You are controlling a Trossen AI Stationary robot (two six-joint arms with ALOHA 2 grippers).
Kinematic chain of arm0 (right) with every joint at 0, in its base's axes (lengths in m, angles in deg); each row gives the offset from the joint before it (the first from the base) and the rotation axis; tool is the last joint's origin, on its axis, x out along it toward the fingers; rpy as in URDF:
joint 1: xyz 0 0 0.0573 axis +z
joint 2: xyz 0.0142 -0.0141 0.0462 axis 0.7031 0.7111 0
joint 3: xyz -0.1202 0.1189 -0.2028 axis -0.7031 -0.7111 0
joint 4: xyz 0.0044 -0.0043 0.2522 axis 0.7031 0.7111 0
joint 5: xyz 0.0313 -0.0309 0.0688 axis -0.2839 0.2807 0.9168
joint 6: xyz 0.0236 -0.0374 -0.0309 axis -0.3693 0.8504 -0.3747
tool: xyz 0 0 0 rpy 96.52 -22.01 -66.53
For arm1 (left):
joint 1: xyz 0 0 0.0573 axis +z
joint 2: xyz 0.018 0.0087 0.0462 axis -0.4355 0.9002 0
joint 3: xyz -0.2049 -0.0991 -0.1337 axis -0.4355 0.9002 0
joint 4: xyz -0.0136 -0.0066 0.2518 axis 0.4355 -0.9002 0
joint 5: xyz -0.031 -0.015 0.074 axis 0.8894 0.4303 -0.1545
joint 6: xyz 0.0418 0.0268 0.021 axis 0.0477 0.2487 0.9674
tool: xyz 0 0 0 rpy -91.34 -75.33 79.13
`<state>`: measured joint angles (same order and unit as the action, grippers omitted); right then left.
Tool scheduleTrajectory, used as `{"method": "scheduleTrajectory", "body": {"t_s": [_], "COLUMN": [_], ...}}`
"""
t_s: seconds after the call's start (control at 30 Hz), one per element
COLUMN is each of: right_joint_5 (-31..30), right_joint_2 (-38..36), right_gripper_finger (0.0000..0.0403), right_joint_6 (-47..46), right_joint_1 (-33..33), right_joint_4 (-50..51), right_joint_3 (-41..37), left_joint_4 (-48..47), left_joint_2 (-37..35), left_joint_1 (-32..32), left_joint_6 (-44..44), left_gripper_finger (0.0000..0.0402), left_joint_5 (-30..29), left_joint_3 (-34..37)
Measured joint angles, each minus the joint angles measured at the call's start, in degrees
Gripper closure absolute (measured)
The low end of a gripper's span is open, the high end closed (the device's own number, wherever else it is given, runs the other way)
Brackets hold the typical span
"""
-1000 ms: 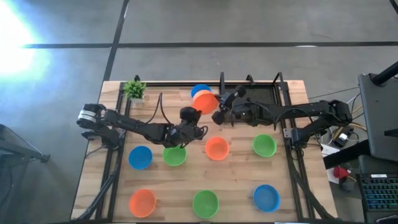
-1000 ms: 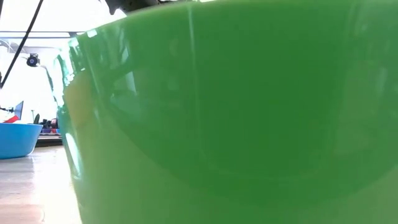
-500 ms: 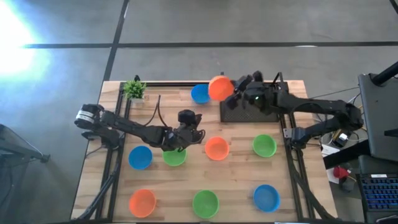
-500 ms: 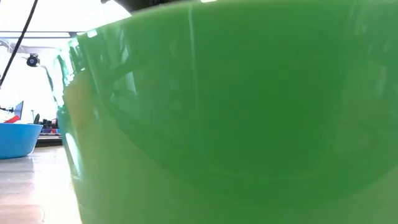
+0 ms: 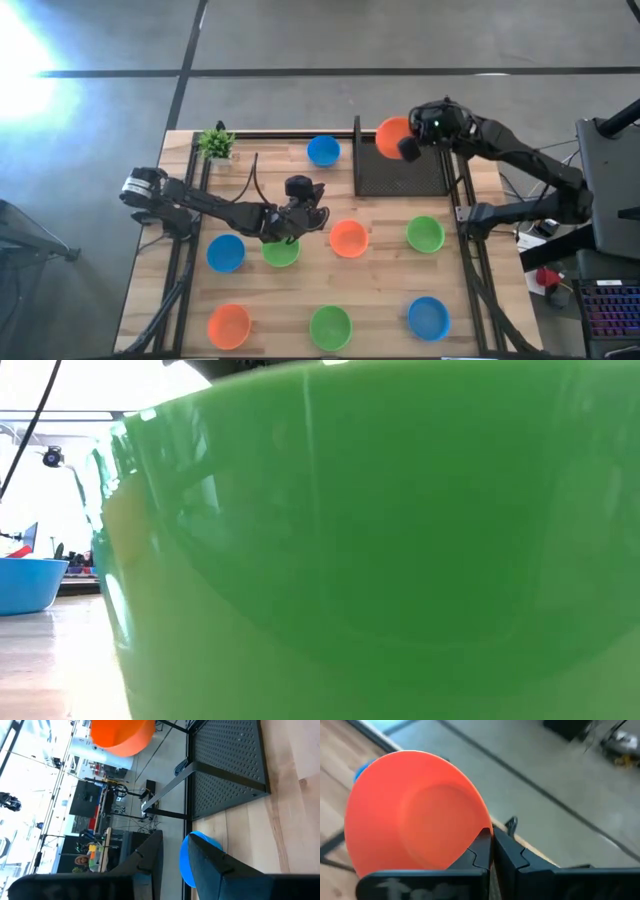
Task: Pick & Place Mini bowls
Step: Put the top orange bowl on the shelf
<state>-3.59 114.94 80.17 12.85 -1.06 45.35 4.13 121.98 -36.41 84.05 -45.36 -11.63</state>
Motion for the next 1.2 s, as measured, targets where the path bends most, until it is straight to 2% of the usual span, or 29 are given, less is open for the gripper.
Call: {"method": "scheduleTrajectory", "body": {"t_s": [0.37, 0.57, 0.7, 0.77, 0.93, 1.2], "right_joint_5": [12.64, 13.36, 13.31, 11.76, 1.06, -1.88], "right_joint_2": [5.48, 11.38, 15.00, 16.86, 21.53, 28.03], "right_gripper_finger": [0.0394, 0.0394, 0.0394, 0.0394, 0.0394, 0.0394], "right_joint_6": [11.91, 22.23, 25.18, 25.62, 25.26, 27.29], "right_joint_1": [-10.33, -13.16, -14.60, -15.29, -16.62, -18.56], "right_joint_4": [5.86, 10.33, 10.37, 10.31, 10.27, 6.01], "right_joint_3": [-0.42, -0.49, -0.52, -0.62, -0.87, -0.91], "left_joint_4": [0.00, 0.00, 0.00, 0.00, 0.00, 0.00], "left_joint_2": [0.00, 0.00, 0.00, 0.00, 0.00, 0.00], "left_joint_1": [-0.02, -0.02, -0.02, 0.00, 0.00, 0.02], "left_joint_6": [-0.12, -0.25, -0.32, -0.37, -0.64, -0.80], "left_gripper_finger": [0.0312, 0.0312, 0.0312, 0.0312, 0.0312, 0.0312], "left_joint_5": [0.02, 0.02, 0.02, 0.02, 0.02, 0.02], "left_joint_3": [0.00, 0.00, 0.02, 0.02, 0.02, 0.02]}}
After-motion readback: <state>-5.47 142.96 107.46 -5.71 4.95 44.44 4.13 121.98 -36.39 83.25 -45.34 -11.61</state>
